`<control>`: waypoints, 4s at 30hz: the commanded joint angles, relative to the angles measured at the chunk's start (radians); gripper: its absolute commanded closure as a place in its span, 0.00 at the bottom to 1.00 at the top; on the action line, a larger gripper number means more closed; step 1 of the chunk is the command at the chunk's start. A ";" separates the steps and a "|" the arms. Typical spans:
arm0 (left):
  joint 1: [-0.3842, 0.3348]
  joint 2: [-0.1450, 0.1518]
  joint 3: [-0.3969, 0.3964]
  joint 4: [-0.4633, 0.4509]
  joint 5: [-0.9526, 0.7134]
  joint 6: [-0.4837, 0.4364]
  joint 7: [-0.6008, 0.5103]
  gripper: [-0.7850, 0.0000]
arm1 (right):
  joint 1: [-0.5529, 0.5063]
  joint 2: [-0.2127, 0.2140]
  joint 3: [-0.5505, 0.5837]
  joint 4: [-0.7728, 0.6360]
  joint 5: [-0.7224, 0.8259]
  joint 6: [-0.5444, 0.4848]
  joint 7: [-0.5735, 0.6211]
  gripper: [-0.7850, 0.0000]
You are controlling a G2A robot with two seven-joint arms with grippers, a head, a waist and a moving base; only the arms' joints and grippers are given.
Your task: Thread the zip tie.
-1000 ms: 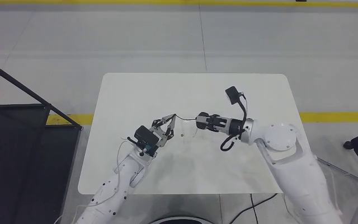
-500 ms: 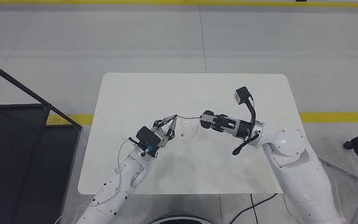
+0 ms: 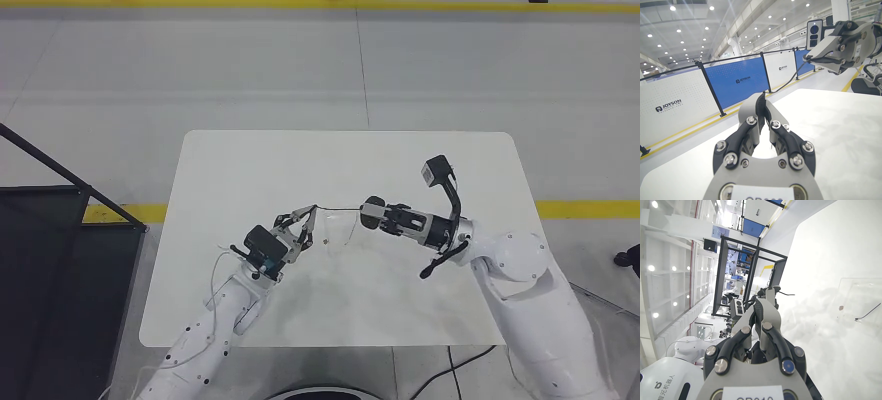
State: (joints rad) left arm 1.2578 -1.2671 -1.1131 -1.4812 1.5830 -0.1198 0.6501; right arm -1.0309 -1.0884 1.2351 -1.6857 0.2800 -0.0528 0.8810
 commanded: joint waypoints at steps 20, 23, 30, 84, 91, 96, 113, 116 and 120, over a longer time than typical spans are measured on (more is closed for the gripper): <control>0.004 -0.005 0.007 -0.001 0.006 -0.045 -0.005 1.00 | 0.005 -0.005 -0.024 0.016 0.003 -0.035 -0.015 1.00; 0.004 -0.006 0.010 -0.001 0.012 -0.044 -0.007 1.00 | 0.004 -0.006 -0.025 0.017 0.009 -0.051 -0.022 1.00; 0.002 -0.007 0.012 0.001 0.004 -0.060 -0.012 1.00 | -0.018 -0.006 -0.010 0.017 0.038 -0.115 -0.027 1.00; -0.012 -0.018 -0.045 -0.013 -0.365 -0.320 -0.111 1.00 | -0.041 -0.028 -0.089 -0.047 -0.311 -0.045 -0.260 1.00; -0.007 -0.018 -0.045 -0.014 -0.327 -0.300 -0.093 1.00 | -0.028 -0.032 -0.107 -0.049 -0.356 0.000 -0.250 1.00; 0.000 -0.019 -0.039 -0.014 -0.258 -0.252 -0.051 1.00 | -0.025 -0.033 -0.110 -0.051 -0.366 0.015 -0.246 1.00; 0.007 -0.025 -0.011 0.001 -0.067 -0.076 0.061 1.00 | -0.051 -0.034 -0.075 -0.067 -0.349 -0.001 -0.252 1.00; 0.005 -0.026 -0.003 0.009 -0.026 -0.040 0.081 1.00 | -0.053 -0.034 -0.072 -0.069 -0.352 -0.001 -0.253 1.00; 0.002 -0.028 0.003 0.023 0.017 0.002 0.103 1.00 | -0.055 -0.034 -0.068 -0.072 -0.351 0.000 -0.253 1.00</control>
State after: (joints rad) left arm 1.2606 -1.2943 -1.1113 -1.4623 1.5870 -0.1321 0.7467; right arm -1.0856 -1.1226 1.1659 -1.7569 -0.0708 -0.0533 0.6280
